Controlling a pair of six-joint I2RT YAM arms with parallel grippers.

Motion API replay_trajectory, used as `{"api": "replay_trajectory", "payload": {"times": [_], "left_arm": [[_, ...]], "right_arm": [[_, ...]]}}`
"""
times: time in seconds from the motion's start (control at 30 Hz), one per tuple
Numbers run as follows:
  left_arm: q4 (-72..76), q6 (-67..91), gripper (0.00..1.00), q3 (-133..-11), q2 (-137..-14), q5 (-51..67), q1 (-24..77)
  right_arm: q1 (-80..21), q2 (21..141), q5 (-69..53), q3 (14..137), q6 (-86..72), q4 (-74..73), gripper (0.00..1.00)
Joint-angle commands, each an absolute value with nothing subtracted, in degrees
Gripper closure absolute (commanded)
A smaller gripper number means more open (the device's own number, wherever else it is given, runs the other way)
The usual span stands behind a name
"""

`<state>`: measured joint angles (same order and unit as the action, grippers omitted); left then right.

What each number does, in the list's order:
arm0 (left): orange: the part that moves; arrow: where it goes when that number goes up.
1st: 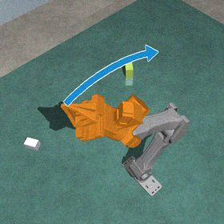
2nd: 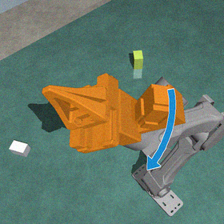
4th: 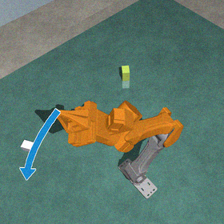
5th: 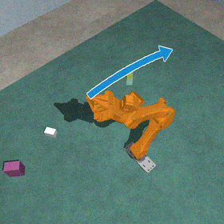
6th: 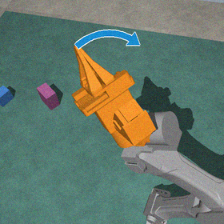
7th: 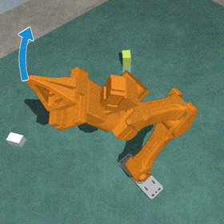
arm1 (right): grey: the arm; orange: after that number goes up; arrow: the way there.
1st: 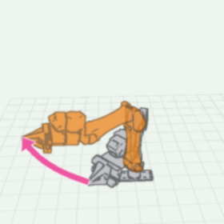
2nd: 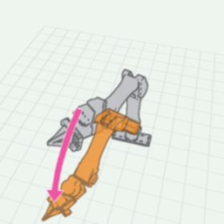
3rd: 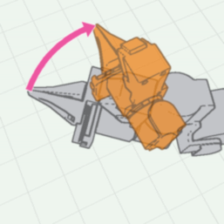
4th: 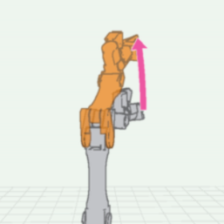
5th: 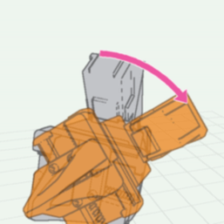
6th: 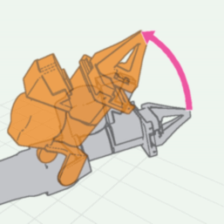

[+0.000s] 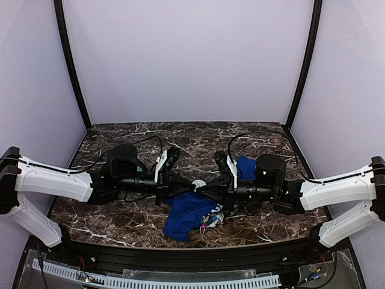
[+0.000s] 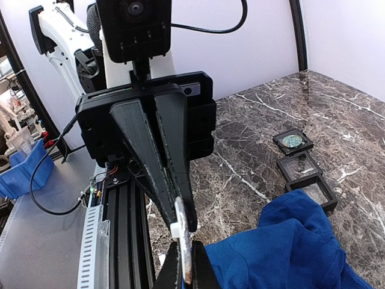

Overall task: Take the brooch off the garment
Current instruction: Close the brooch securely.

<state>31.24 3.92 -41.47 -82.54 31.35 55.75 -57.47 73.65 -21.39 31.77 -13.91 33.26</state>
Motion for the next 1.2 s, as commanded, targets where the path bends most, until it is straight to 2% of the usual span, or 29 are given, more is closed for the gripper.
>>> {"api": "replay_trajectory", "payload": {"times": [0.0,1.17], "left_arm": [[29.5,4.1,0.99,-39.8,-79.9,33.9,56.7],[30.9,6.0,0.99,-37.6,-77.8,31.2,55.7]], "right_arm": [[-54.3,72.3,-13.6,30.5,-15.6,35.5,0.99],[-52.9,69.1,-9.5,27.7,-18.4,36.5,1.0]]}}
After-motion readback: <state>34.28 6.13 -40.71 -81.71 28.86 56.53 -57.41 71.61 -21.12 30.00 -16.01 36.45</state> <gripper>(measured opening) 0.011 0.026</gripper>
